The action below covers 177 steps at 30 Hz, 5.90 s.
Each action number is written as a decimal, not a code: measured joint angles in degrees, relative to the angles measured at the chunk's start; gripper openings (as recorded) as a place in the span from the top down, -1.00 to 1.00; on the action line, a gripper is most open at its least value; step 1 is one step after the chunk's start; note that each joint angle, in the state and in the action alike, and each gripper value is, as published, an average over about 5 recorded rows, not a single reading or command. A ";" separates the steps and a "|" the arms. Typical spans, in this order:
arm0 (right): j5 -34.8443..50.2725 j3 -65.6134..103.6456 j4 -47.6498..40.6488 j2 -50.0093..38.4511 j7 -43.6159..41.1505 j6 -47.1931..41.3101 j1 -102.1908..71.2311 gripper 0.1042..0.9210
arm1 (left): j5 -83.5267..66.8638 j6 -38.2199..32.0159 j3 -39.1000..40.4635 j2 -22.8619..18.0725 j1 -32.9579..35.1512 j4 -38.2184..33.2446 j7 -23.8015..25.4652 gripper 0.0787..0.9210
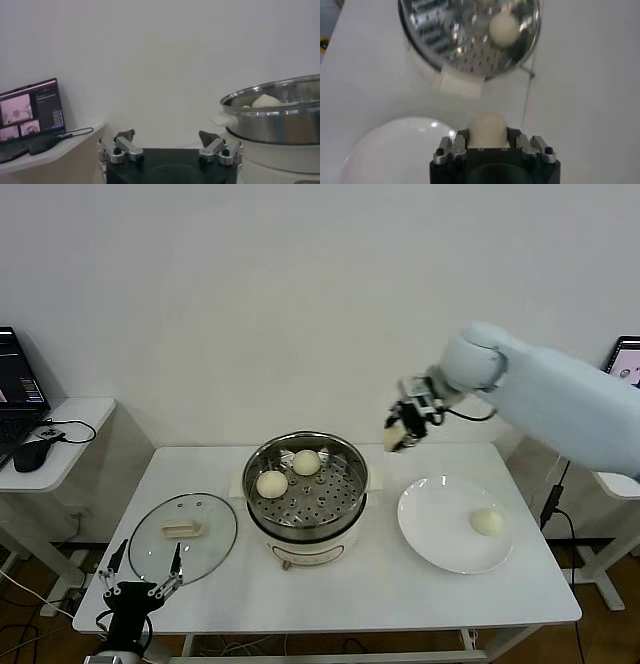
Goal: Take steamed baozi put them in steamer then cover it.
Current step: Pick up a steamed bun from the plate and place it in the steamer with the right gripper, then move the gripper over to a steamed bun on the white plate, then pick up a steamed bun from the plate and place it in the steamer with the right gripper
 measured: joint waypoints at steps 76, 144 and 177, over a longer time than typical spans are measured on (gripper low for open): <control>-8.66 2.31 3.99 -11.45 -0.06 4.81 -5.56 -0.76 | -1.40 0.09 -0.06 2.00 -2.93 1.54 0.18 -0.77; -30.36 31.85 -19.08 -13.56 0.52 7.59 -38.27 -0.14 | -0.26 0.09 -0.81 1.64 -1.40 2.28 0.25 -0.77; 7.23 0.38 -0.46 0.62 8.50 -14.67 -1.91 -0.20 | -1.00 0.43 -0.72 1.43 -2.89 2.65 0.22 -0.77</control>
